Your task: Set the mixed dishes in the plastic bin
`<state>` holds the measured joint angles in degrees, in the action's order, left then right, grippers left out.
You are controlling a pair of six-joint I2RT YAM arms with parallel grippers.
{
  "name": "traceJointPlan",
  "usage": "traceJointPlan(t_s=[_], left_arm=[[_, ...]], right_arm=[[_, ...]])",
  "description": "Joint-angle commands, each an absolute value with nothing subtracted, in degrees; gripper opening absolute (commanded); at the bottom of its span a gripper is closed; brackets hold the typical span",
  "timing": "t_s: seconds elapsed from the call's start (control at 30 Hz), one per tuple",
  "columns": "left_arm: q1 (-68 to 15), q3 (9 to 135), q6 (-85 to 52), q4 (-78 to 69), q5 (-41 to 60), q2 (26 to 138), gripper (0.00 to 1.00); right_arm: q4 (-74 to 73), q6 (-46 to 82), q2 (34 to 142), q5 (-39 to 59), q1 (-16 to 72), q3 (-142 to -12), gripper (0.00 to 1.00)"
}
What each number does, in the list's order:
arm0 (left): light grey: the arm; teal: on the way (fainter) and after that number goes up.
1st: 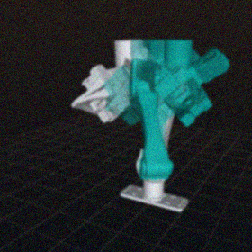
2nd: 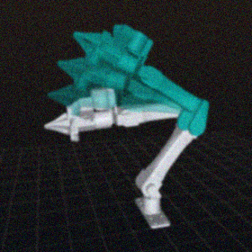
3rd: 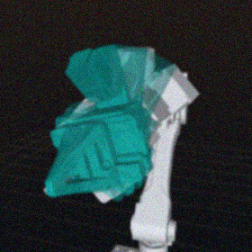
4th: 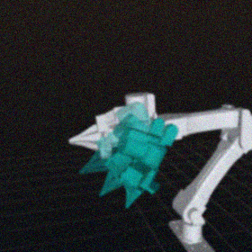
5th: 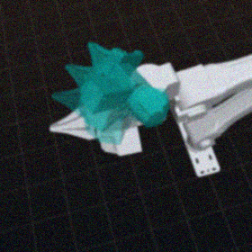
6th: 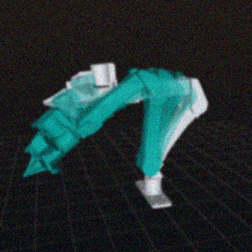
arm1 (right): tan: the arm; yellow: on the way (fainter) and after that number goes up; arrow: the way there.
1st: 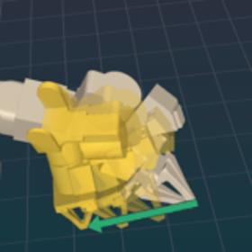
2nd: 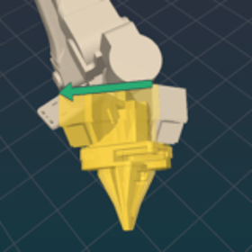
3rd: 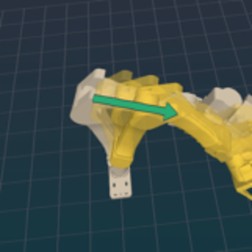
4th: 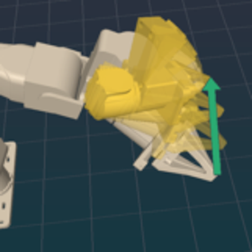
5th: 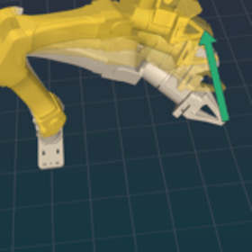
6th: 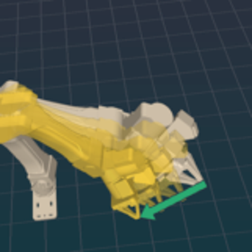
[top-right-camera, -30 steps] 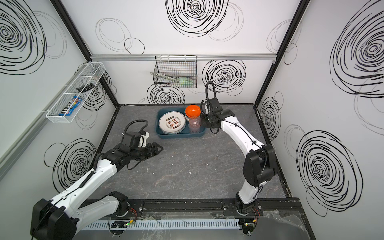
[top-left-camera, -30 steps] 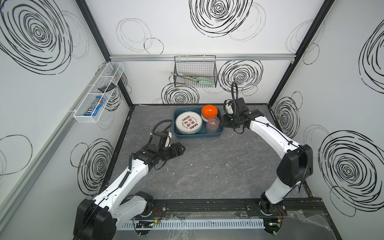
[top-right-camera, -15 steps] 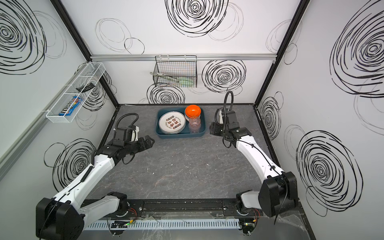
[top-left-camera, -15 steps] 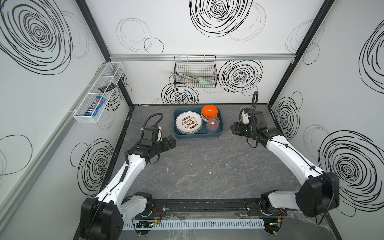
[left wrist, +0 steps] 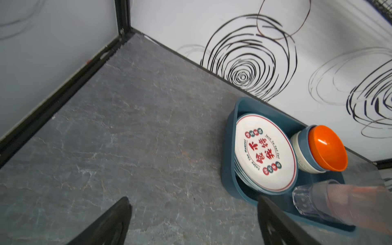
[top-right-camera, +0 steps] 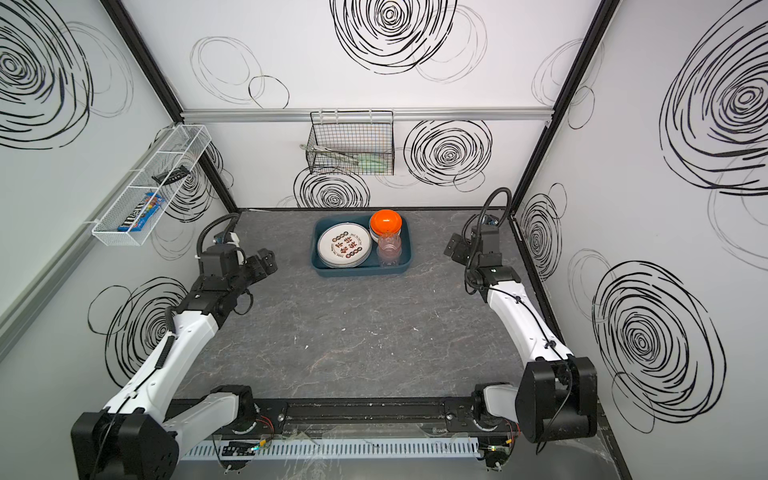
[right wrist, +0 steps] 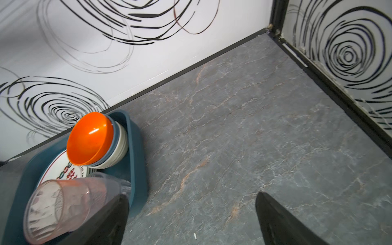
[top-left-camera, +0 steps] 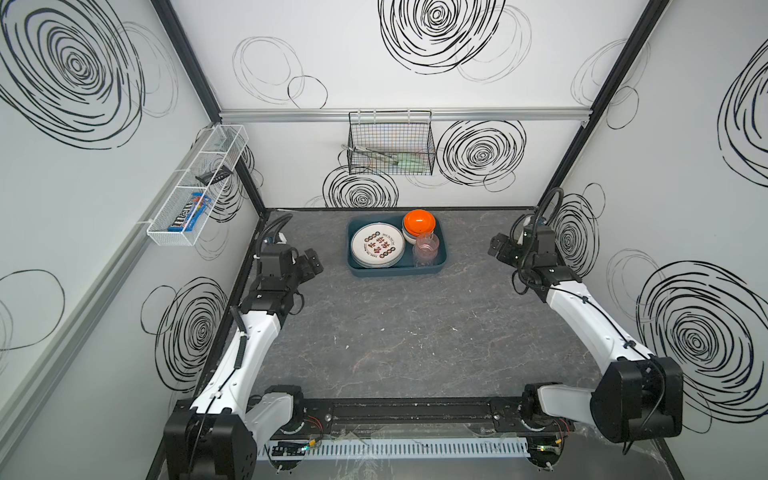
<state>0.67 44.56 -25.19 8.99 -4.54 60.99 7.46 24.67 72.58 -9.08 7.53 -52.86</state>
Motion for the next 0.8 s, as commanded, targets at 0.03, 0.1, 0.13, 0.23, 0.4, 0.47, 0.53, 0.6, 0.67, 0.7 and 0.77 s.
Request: traceJointPlan(t_s=[0.03, 0.1, 0.13, 0.23, 0.4, 0.47, 0.53, 0.6, 0.67, 0.7, 0.77], left_arm=[[0.79, 33.67, -19.01, -13.55, -11.69, 57.54, 0.96], [0.79, 29.01, -17.77, -20.76, -12.34, 56.44, 0.96], [0.35, 27.51, -16.06, -23.21, -13.47, 56.91, 0.96], [-0.93, 24.67, -11.78, -28.75, -19.08, 61.02, 0.96], [-2.55, 18.93, -9.83, -44.12, -22.25, 67.5, 0.96], [-3.0, 17.12, -9.39, -49.61, -22.32, 69.52, 0.96], [-3.41, 15.77, -8.14, -55.41, -21.71, 72.08, 0.96], [-3.87, 14.88, -6.58, -59.71, -22.2, 74.41, 0.96], [-3.71, 12.16, -5.56, -67.97, -21.11, 76.29, 0.96], [-3.36, 10.62, -5.89, -71.46, -20.34, 77.67, 0.96], [-3.3, 8.96, -5.12, -77.4, -18.93, 80.54, 0.96]], right_arm=[[-5.38, 20.67, 69.24, -21.32, 7.38, -46.38, 0.97], [-10.72, 18.83, 69.16, -27.29, 7.09, -42.07, 0.97], [-12.75, 19.13, 69.25, -29.56, 6.58, -40.18, 0.97], [-16.02, 19.77, 69.85, -30.12, 4.12, -36.07, 0.97], [-20.93, 19.23, 73.76, -29.8, 2.68, -32.09, 0.97], [-23.45, 18.93, 75.66, -28.61, 2.88, -30.48, 0.97], [-28.39, 17.73, 77.5, -29.1, 3.78, -27.82, 0.97], [-33.88, 16.93, 79.25, -30.49, 4.87, -24.76, 0.97], [-40.86, 14.5, 79.43, -30.48, 6.08, -22.35, 0.97], [-43.24, 11.28, 78.69, -28.83, 6.85, -20.9, 0.97], [-50.41, 6.35, 77.85, -25.05, 6.97, -18.06, 0.97]])
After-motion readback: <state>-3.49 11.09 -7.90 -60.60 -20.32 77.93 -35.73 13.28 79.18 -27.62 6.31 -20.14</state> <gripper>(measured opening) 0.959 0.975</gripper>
